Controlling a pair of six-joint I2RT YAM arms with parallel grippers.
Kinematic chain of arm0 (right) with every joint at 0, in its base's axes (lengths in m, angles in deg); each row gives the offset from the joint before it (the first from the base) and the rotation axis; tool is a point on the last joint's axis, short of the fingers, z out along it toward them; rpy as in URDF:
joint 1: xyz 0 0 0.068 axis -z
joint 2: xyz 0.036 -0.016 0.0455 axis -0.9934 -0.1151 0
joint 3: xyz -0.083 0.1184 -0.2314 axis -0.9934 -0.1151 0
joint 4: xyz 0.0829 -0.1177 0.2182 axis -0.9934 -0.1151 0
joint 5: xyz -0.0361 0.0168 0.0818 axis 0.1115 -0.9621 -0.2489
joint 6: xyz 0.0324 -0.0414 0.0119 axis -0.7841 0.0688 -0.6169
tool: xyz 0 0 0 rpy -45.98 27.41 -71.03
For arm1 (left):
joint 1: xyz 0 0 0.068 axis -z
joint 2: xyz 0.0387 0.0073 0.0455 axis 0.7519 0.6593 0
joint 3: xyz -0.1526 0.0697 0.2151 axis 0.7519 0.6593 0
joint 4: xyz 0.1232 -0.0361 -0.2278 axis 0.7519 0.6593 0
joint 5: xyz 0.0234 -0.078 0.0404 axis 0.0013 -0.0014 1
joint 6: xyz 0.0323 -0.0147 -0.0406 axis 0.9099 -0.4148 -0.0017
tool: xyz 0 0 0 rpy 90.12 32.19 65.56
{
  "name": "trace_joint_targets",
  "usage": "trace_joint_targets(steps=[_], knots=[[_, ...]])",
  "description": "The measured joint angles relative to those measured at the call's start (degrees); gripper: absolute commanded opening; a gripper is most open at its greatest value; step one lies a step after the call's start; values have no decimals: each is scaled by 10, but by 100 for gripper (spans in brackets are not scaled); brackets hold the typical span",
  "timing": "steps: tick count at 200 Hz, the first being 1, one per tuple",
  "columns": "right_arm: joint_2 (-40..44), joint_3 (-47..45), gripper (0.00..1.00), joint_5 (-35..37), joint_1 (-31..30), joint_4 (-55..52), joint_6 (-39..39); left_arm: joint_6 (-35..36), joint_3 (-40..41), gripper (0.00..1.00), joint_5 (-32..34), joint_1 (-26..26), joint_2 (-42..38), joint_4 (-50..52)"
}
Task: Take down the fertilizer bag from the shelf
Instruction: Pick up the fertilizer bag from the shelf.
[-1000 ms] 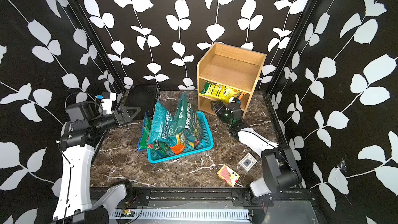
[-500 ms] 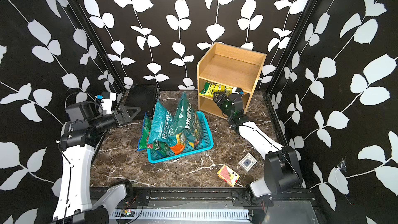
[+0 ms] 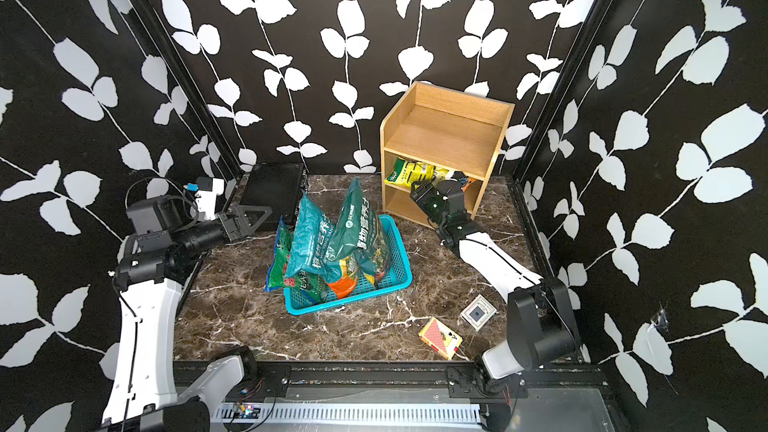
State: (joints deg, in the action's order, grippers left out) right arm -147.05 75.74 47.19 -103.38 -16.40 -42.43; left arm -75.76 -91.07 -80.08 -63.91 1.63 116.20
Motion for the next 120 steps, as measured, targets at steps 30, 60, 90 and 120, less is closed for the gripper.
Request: trace_joint_targets(steps=[30,60,90,120], knots=[[-2,0,65,4,0,0,5,0,0,99,0,0,0,0],[-3,-8,64,12,3,5,7,0,0,99,0,0,0,0],[-15,-20,63,20,7,26,7,0,0,99,0,0,0,0],[-36,-20,63,24,7,30,13,-1,0,99,0,0,0,0]])
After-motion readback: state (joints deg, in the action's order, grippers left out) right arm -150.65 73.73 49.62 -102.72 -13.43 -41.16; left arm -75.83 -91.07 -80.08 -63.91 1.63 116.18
